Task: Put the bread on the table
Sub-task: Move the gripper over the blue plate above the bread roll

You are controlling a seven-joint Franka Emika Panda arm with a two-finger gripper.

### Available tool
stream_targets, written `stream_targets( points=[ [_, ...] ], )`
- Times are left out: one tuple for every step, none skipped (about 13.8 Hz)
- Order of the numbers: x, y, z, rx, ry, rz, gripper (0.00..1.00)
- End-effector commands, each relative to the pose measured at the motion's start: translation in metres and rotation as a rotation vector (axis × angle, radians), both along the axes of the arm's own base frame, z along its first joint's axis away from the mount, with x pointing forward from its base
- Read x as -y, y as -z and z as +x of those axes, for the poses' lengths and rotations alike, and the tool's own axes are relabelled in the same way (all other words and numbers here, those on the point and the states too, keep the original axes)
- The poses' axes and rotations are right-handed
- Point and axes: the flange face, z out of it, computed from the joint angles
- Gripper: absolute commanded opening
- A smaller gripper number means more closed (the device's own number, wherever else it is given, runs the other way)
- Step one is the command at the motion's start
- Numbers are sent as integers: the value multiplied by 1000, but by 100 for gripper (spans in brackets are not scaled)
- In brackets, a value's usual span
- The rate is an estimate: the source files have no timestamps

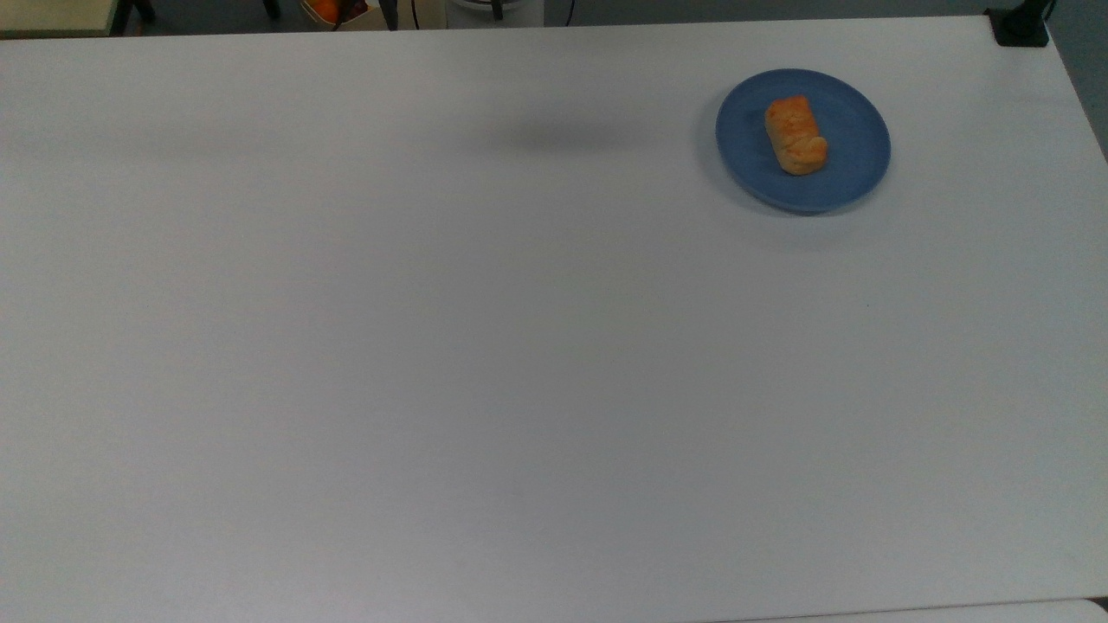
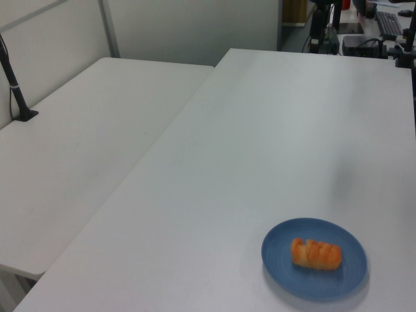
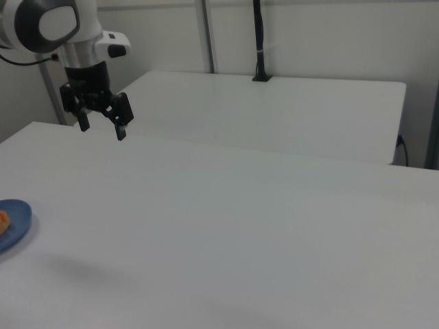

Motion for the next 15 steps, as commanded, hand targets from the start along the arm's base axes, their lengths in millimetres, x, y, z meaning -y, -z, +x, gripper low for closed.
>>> stream_targets(
  points=[
    [9, 3, -4, 8, 34, -21, 100],
    [9, 4, -4, 5, 34, -21, 100],
    [10, 4, -5, 4, 35, -21, 100],
    [13, 4, -5, 5, 41, -21, 100],
    [16, 4, -4, 4, 46, -21, 100],
    [16, 4, -4, 5, 48, -21, 100],
    [16, 5, -4, 1, 47, -21, 100],
    [16, 5, -6, -5, 45, -21, 100],
    [16, 7, -7, -17, 31, -22, 100],
    [16, 9, -8, -35, 29, -21, 100],
    [15, 11, -9, -49, 27, -21, 100],
    [13, 14, -10, -67, 22, -21, 100],
    [11, 18, -11, -91, 13, -21, 100],
    [6, 19, -13, -104, -2, -21, 100],
    [-2, 18, -14, -106, -14, -18, 100]
  ],
)
